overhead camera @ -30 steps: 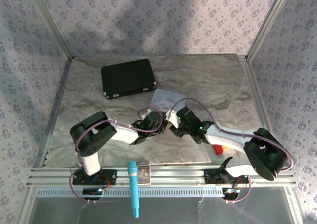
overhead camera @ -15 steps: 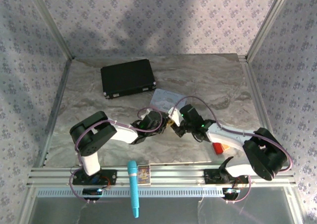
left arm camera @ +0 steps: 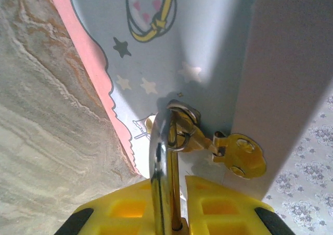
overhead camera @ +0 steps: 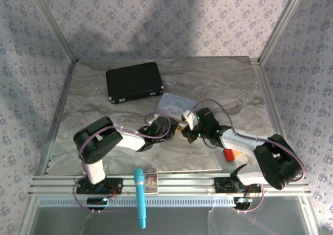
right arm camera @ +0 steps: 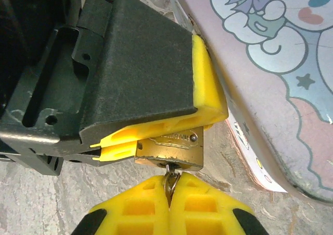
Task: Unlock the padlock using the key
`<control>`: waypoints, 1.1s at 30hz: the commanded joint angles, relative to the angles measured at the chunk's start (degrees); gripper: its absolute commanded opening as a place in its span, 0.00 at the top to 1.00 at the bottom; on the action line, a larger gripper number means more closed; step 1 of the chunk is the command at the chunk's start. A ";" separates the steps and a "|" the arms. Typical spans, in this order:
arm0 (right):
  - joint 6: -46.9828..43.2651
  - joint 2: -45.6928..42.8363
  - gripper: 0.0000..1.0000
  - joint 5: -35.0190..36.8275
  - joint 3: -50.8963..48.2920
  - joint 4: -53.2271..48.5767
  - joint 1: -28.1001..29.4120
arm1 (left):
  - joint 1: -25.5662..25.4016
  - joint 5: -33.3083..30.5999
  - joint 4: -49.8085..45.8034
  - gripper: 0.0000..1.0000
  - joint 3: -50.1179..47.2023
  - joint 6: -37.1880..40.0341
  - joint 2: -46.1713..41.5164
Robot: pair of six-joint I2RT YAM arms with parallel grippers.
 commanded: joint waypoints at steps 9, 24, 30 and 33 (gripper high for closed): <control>6.36 -2.17 0.53 -0.31 -1.32 2.22 -1.51 | 0.72 0.84 -11.86 1.00 1.80 4.76 -3.38; 33.25 -0.15 0.04 13.17 3.08 0.22 -3.97 | 1.58 0.01 -23.34 1.00 2.73 12.91 -4.40; 34.18 3.85 0.13 16.84 6.33 -2.74 -3.98 | 1.64 -0.51 -28.43 1.00 5.00 17.90 -5.86; 33.60 6.26 0.20 16.23 7.27 -3.43 -4.12 | 1.94 -0.56 -32.28 1.00 6.24 21.88 -6.42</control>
